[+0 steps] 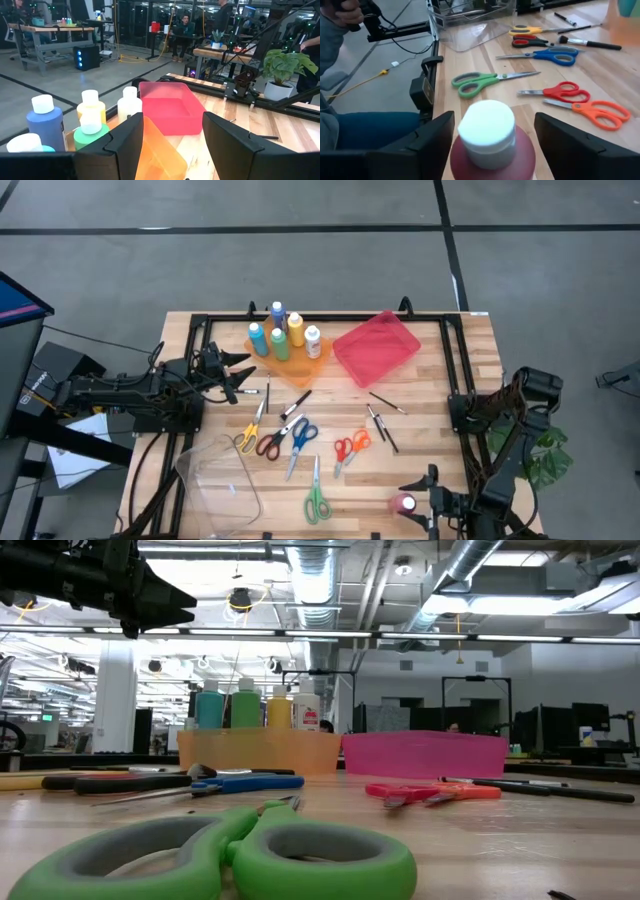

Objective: Pick & Place Paint Supplies
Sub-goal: Put the pink paint bottle into the orange bin

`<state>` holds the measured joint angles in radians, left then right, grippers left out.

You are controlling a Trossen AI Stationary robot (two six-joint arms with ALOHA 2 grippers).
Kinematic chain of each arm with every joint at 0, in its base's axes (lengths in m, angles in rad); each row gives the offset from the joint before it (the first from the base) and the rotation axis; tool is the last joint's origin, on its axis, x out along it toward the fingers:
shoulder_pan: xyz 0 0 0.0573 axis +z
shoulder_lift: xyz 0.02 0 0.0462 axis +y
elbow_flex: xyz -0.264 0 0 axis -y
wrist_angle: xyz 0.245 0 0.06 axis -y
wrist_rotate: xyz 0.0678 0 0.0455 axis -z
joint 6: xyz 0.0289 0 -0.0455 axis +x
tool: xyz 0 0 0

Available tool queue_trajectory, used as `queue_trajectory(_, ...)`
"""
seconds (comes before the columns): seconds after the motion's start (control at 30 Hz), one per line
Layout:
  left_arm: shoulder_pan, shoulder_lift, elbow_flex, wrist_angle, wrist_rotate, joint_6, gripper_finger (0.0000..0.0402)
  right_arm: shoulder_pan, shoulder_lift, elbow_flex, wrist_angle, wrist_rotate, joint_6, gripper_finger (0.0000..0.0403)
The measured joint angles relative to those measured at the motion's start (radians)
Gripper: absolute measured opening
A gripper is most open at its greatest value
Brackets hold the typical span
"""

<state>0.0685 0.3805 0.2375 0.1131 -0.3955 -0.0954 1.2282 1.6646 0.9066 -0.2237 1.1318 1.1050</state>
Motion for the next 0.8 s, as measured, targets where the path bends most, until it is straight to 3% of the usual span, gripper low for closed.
queue_trajectory(0.2, 0.0, 0.0, 0.0, 0.0, 0.0, -0.018, 0.02, 0.0, 0.0, 0.0, 0.001, 0.003, -0.003, 0.0225)
queue_trajectory(0.5, 0.0, 0.0, 0.0, -0.001, 0.0, -0.018, 0.02, -0.003, -0.002, 0.003, 0.002, 0.029, -0.018, 0.011)
queue_trajectory(0.8, 0.0, 0.0, 0.0, -0.001, 0.0, -0.018, 0.02, -0.05, -0.002, 0.003, 0.004, 0.025, -0.06, 0.011)
